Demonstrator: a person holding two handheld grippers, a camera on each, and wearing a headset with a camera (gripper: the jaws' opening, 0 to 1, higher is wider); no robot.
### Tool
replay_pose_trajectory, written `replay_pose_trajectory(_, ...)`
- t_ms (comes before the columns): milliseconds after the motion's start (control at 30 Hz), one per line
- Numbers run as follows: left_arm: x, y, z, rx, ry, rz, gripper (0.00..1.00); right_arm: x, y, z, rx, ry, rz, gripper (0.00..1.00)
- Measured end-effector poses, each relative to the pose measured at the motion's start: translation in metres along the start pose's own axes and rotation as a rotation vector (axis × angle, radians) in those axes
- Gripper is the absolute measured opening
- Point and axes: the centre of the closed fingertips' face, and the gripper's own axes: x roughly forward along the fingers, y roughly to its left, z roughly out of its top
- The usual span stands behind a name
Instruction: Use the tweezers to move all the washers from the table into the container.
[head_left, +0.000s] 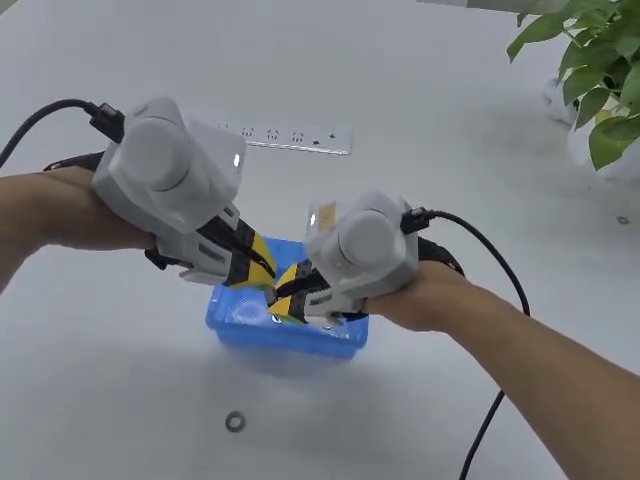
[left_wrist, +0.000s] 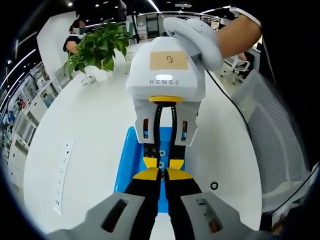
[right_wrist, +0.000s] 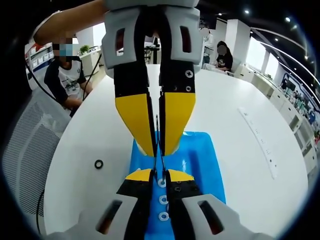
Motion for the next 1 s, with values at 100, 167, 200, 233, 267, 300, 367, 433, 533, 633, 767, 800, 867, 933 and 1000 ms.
replay_pose_trajectory(100,-0.003,-0.001,0.002,0.004,0.003,0.001,0.07,-0.002,0.001,0.003,-0.003,-0.004,-0.001,0.12)
replay_pose_trajectory(167,-0.004,-0.002,0.004,0.007,0.004,0.000,0.07,-0.004,0.001,0.005,-0.006,-0.007,-0.006,0.12)
replay_pose_trajectory(200,-0.005,-0.002,0.005,0.008,0.004,0.001,0.07,-0.005,0.001,0.006,-0.006,-0.009,-0.006,0.12)
replay_pose_trajectory(233,-0.007,-0.003,0.006,0.009,0.004,0.001,0.07,-0.006,0.002,0.008,-0.007,-0.012,-0.007,0.12)
replay_pose_trajectory(267,-0.008,-0.004,0.007,0.010,0.005,0.001,0.07,-0.008,0.002,0.009,-0.008,-0.015,-0.009,0.12)
replay_pose_trajectory(300,-0.009,-0.004,0.008,0.012,0.005,0.003,0.07,-0.009,0.003,0.010,-0.006,-0.017,-0.009,0.12)
replay_pose_trajectory(367,-0.012,-0.005,0.011,0.013,0.005,0.004,0.07,-0.011,0.004,0.012,-0.008,-0.022,-0.012,0.12)
replay_pose_trajectory(433,-0.015,-0.006,0.013,0.014,0.006,0.007,0.07,-0.014,0.005,0.014,-0.008,-0.027,-0.015,0.11)
replay_pose_trajectory(533,-0.018,-0.009,0.016,0.015,0.005,0.008,0.07,-0.018,0.006,0.017,-0.010,-0.033,-0.020,0.11)
replay_pose_trajectory(633,-0.022,-0.011,0.020,0.017,0.005,0.009,0.07,-0.021,0.008,0.021,-0.012,-0.041,-0.025,0.11)
replay_pose_trajectory(767,-0.027,-0.014,0.024,0.024,0.007,0.012,0.06,-0.026,0.011,0.027,-0.016,-0.052,-0.032,0.11)
replay_pose_trajectory(800,-0.029,-0.015,0.025,0.026,0.009,0.014,0.06,-0.026,0.012,0.029,-0.017,-0.054,-0.034,0.11)
replay_pose_trajectory(867,-0.031,-0.017,0.026,0.029,0.011,0.014,0.06,-0.028,0.014,0.032,-0.021,-0.059,-0.035,0.11)
replay_pose_trajectory(933,-0.035,-0.019,0.027,0.031,0.013,0.019,0.06,-0.030,0.015,0.035,-0.023,-0.063,-0.039,0.11)
replay_pose_trajectory(1000,-0.037,-0.021,0.029,0.032,0.013,0.022,0.06,-0.032,0.018,0.037,-0.027,-0.067,-0.040,0.11)
